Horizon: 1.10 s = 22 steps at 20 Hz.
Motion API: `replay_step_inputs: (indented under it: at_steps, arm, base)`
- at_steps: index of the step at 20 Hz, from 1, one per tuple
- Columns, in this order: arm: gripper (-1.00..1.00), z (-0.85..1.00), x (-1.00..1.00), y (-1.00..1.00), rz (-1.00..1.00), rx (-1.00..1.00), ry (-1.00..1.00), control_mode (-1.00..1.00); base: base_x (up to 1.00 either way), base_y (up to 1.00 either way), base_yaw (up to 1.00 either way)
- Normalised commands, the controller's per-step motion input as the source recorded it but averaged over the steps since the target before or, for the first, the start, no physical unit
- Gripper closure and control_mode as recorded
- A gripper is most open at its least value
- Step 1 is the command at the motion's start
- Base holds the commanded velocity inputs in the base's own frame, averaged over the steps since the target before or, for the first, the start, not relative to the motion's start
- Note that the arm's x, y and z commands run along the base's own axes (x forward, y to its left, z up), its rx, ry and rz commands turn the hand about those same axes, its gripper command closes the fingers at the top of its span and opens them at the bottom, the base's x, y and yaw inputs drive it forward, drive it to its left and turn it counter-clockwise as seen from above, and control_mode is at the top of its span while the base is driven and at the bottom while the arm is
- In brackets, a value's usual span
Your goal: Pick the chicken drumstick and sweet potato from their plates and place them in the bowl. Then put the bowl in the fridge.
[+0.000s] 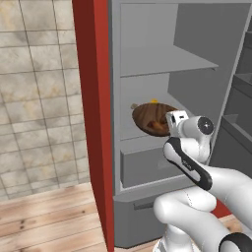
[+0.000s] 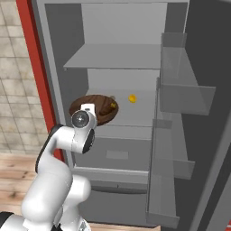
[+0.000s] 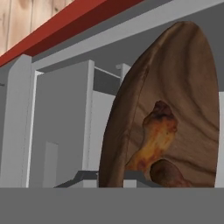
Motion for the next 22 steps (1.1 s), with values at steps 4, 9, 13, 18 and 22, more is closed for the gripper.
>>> replay_step_inputs:
  at_steps: [4,9,13,18,22]
  arm:
    - [1.00,0.00,0.00,0.00,0.00,0.00,0.00,-1.00]
    - [1.00,0.00,0.00,0.00,0.00,0.00,0.00,-1.00]
    - [1.00,0.04,0.05,-0.06,-0.04,0.00,0.08,-1.00]
    - [1.00,0.13,0.15,-0.17,-0.07,0.00,0.22,-1.00]
    - [1.00,0.03,0.10,-0.05,-0.01,0.00,0.09,-1.00]
  base:
    - [0.00,0.00,0.00]
    - [0.00,0.00,0.00]
    - [0.00,0.00,0.00]
    - [0.00,0.00,0.00]
    - [0.00,0.00,0.00]
